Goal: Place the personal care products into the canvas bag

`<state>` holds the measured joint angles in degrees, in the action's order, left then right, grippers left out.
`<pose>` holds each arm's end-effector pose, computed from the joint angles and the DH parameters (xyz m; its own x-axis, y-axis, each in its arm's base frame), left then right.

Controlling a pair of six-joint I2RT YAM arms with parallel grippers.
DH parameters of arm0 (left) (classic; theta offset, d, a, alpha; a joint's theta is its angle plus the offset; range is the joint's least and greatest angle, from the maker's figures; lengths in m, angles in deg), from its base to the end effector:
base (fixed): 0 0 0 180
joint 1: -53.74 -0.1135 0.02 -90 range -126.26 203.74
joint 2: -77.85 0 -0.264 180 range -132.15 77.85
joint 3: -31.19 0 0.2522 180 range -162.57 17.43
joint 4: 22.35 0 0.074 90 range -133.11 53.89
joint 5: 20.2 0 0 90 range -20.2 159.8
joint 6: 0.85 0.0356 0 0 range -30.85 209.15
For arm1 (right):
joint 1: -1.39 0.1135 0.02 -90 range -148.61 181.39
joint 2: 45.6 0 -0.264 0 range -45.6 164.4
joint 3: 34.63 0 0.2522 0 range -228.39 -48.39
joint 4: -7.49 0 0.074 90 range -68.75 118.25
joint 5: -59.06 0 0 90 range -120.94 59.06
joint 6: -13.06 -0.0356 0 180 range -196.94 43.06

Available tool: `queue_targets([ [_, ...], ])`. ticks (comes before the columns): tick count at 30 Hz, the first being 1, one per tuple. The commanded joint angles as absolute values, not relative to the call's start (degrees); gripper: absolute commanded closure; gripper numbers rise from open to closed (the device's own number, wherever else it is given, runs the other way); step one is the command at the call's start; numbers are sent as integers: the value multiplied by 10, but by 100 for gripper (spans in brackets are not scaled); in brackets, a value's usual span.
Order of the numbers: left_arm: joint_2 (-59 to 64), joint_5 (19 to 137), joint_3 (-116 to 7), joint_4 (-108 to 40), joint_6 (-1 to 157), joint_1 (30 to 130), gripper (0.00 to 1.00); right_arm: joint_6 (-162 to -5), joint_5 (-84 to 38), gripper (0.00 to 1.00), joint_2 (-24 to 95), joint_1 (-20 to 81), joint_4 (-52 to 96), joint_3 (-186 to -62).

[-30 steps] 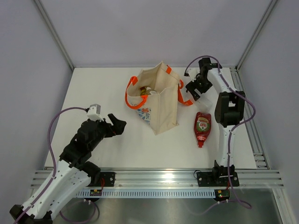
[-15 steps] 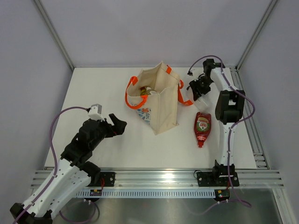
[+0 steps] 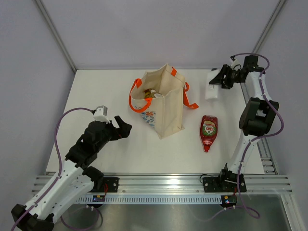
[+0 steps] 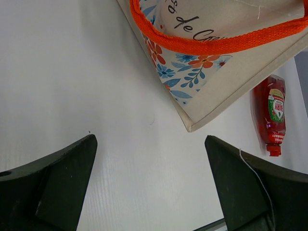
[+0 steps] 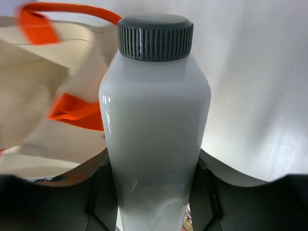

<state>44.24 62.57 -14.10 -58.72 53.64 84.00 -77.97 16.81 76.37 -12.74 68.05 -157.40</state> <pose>0.1287 -0.0699 0.2650 -0.5267 -0.3598 -0.7701 0.1170 0.8667 -0.4850 0.4538 -0.0871 0.2564 -0.8412 0.2242 -0.4920 -0.1823 0.7391 0.6484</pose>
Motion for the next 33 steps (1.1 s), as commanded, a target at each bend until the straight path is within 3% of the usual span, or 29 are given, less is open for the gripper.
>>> queue_targets([
  [1,431,628,-170,-545,547,839,1,-921,291,100,630,-72,553,-1600],
  [7,417,633,-178,-536,548,839,1,-898,264,100,568,1,465,-1595],
  [18,419,638,-184,-540,543,839,1,-819,199,100,684,174,525,-1762],
  [21,431,633,-176,-544,540,839,1,-759,209,100,677,190,564,-1732],
  [28,458,623,-154,-543,532,839,1,-634,238,100,564,204,573,-1533],
  [33,442,629,-158,-533,542,839,1,-573,218,100,538,228,603,-1488],
])
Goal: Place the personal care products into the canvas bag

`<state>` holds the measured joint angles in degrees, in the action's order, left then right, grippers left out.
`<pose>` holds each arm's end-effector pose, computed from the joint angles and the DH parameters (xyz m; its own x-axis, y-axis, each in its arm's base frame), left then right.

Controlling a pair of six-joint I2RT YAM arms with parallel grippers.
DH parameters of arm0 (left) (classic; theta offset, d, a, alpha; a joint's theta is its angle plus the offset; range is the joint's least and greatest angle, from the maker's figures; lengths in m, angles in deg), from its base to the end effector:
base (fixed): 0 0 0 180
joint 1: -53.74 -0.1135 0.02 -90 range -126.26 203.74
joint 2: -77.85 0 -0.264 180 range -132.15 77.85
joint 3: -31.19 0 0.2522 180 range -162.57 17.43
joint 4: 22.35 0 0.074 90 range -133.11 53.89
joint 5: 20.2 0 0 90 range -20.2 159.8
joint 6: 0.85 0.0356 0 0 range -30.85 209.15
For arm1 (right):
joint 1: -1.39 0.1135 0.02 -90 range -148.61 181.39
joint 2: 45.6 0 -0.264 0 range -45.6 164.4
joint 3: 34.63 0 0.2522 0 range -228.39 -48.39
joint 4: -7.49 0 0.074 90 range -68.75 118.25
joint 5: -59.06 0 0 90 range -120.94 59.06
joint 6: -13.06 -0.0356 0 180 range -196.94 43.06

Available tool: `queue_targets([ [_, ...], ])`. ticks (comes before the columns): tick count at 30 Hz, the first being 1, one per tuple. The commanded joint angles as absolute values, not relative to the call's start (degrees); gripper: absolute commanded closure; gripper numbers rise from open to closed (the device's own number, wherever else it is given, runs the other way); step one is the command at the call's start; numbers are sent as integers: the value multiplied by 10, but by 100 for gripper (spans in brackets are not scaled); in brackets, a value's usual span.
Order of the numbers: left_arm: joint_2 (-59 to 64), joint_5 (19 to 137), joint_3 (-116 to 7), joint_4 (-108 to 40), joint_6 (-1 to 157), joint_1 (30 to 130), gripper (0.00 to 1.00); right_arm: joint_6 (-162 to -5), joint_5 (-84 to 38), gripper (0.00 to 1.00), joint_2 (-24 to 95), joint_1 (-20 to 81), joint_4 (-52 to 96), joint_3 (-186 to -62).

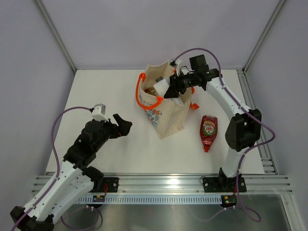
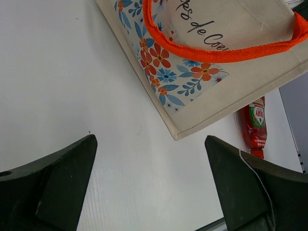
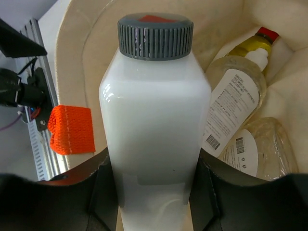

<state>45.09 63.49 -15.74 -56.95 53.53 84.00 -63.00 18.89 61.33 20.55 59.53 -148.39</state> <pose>0.1272 -0.0697 0.2799 -0.4850 -0.3872 -0.7841 0.1592 0.8425 -0.5146 0.3836 0.1621 0.3272 -0.4771 -0.3303 -0.8144 -0.8605 0.3638 0.3566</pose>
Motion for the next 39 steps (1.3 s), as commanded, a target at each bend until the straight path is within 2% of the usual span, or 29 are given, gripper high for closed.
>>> queue_targets([
  [1,437,632,-160,-531,543,839,1,-572,199,100,550,233,620,-1496],
  [3,428,636,-166,-527,544,840,1,-570,181,100,584,247,644,-1532],
  [5,423,643,-169,-526,545,839,1,-570,151,93,610,256,682,-1565],
  [6,423,643,-170,-527,544,839,1,-572,137,77,634,266,691,-1581],
  [9,428,644,-169,-529,542,839,1,-575,96,48,676,279,726,-1651],
  [11,437,643,-167,-535,538,839,1,-579,78,40,691,279,747,-1706],
  [12,443,642,-164,-536,536,839,1,-579,68,28,696,279,751,-1723],
  [16,470,629,-151,-548,528,839,1,-571,24,16,694,273,768,-1785],
  [20,494,623,-140,-553,525,839,1,-592,25,10,661,249,767,-1776],
  [23,499,618,-139,-562,528,839,1,-658,40,5,610,193,731,-1708],
  [26,505,613,-137,-568,529,839,1,-754,38,1,537,122,676,-1580],
  [27,509,611,-136,-568,529,839,1,-797,25,0,494,110,666,-1500],
  [29,512,608,-130,-568,528,839,1,-846,-53,0,442,91,624,-1414],
  [30,512,607,-128,-565,529,839,1,-868,-145,0,390,90,592,-1328],
  [34,507,610,-125,-561,533,838,1,-917,-236,0,310,90,581,-1198],
  [39,490,614,-136,-560,543,837,1,-973,-222,0,280,74,577,-1089],
])
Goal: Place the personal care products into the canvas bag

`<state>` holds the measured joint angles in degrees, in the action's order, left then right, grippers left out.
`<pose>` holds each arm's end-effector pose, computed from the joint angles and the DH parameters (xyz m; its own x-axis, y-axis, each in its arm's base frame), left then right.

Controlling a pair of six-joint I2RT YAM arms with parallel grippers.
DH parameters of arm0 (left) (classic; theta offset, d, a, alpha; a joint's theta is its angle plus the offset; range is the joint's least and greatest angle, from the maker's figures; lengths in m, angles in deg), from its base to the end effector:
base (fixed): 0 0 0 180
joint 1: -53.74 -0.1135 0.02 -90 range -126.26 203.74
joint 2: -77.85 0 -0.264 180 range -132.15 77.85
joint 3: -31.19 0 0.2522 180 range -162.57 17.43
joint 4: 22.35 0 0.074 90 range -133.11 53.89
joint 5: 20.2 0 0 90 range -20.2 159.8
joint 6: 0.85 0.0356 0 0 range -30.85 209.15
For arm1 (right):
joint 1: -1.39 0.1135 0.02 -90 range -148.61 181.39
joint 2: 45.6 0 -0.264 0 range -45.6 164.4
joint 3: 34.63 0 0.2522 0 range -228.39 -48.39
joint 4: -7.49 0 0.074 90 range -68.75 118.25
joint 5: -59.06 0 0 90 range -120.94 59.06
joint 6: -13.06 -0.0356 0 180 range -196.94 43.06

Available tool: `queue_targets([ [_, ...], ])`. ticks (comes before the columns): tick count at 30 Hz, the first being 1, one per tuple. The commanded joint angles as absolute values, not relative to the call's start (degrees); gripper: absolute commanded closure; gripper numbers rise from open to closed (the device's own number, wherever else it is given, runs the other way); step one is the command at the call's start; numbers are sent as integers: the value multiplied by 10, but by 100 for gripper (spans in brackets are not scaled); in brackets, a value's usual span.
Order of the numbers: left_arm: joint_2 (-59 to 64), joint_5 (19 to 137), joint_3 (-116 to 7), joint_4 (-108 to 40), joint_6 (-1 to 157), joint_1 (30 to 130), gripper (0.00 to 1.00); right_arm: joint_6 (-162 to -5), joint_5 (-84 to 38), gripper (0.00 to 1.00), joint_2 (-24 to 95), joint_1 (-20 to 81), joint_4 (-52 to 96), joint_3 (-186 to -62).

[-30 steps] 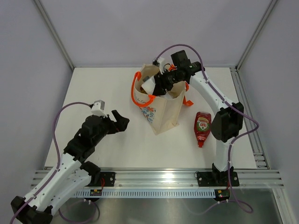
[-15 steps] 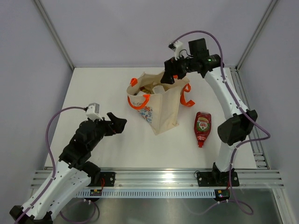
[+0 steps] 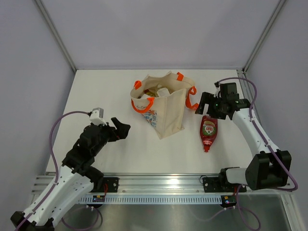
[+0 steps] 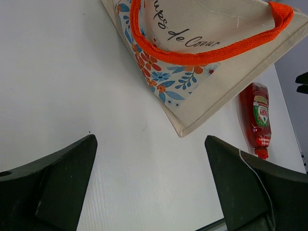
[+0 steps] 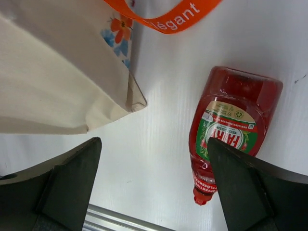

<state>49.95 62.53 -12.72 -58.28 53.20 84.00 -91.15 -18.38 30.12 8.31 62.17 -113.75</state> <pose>0.1162 -0.0626 0.2693 -0.4714 -0.3992 -0.7864 0.1487 0.8429 -0.5171 0.2717 0.0408 0.2995 -0.8128 0.1427 -0.5647 -0.0548 0.9465 0.3180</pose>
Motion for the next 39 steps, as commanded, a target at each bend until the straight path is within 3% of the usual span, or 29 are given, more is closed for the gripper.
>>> queue_targets([
  [1,487,619,-137,-560,544,837,1,-972,-228,0,275,62,572,-1078],
  [23,500,626,-133,-568,511,837,1,-965,-272,4,518,34,607,-1089],
  [31,472,625,-153,-563,523,837,1,-959,-263,12,599,34,659,-1146],
  [39,430,637,-168,-538,529,837,1,-903,-271,2,658,45,742,-1200],
])
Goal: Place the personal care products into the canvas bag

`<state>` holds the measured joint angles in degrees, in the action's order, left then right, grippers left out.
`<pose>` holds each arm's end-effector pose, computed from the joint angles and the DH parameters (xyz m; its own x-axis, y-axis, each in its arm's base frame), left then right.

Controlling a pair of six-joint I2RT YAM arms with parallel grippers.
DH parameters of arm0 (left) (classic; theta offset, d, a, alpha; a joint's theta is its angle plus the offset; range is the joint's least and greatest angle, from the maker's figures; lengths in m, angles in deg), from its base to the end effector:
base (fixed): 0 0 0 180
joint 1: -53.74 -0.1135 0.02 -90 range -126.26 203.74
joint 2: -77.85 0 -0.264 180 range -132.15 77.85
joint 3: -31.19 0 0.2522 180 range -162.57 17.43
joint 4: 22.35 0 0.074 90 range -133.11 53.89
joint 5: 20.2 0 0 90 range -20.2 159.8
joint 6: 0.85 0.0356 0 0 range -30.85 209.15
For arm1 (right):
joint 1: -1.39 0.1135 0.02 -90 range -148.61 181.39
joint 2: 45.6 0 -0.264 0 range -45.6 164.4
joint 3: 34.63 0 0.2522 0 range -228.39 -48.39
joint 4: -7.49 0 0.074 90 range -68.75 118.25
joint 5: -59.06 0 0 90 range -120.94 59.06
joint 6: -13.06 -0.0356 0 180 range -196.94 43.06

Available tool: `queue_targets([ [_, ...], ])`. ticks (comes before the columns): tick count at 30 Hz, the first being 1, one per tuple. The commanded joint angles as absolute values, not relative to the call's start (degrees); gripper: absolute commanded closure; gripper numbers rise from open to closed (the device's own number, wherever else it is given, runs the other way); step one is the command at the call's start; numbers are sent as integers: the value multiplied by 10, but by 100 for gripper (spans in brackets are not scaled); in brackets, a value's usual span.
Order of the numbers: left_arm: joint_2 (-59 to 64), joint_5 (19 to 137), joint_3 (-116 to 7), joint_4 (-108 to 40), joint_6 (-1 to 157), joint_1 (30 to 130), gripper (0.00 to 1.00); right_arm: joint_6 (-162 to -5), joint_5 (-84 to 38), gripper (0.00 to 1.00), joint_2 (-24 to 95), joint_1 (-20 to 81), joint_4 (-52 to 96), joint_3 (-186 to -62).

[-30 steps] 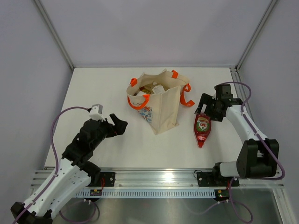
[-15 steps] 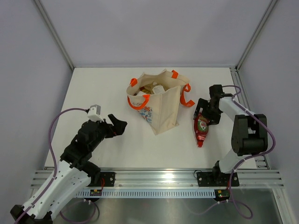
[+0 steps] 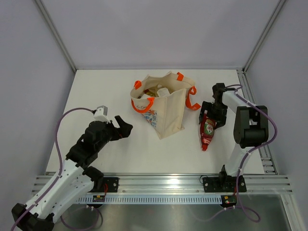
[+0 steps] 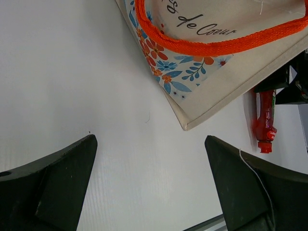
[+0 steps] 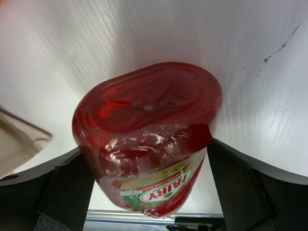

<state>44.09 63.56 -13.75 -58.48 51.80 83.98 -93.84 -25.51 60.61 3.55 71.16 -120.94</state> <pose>0.1290 -0.0707 0.2630 -0.5418 -0.3823 -0.7486 0.1092 0.8510 -0.5136 0.3427 0.0163 0.1724 -0.9641 0.2532 -0.0798 0.2426 0.9623 0.1225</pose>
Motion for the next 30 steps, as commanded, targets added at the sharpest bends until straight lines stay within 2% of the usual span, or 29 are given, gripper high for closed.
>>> queue_targets([
  [1,427,638,-168,-536,529,837,1,-894,-273,2,659,46,743,-1202],
  [5,419,643,-171,-529,532,837,1,-877,-278,9,660,55,744,-1204],
  [7,421,643,-171,-529,532,837,1,-870,-264,24,661,56,745,-1205],
  [9,424,642,-170,-532,533,837,1,-862,-231,43,671,56,752,-1215],
  [10,425,642,-171,-533,533,837,1,-860,-219,62,674,55,758,-1219],
  [14,444,637,-171,-551,528,837,1,-845,-107,98,647,35,758,-1230],
  [20,467,633,-158,-554,515,837,1,-748,124,100,635,-36,767,-1232],
  [23,465,637,-162,-556,514,837,1,-707,199,100,653,-68,782,-1234],
  [26,460,639,-168,-554,513,837,1,-677,240,100,669,-88,794,-1236],
  [30,451,646,-171,-547,507,838,1,-680,236,100,681,-98,787,-1231],
])
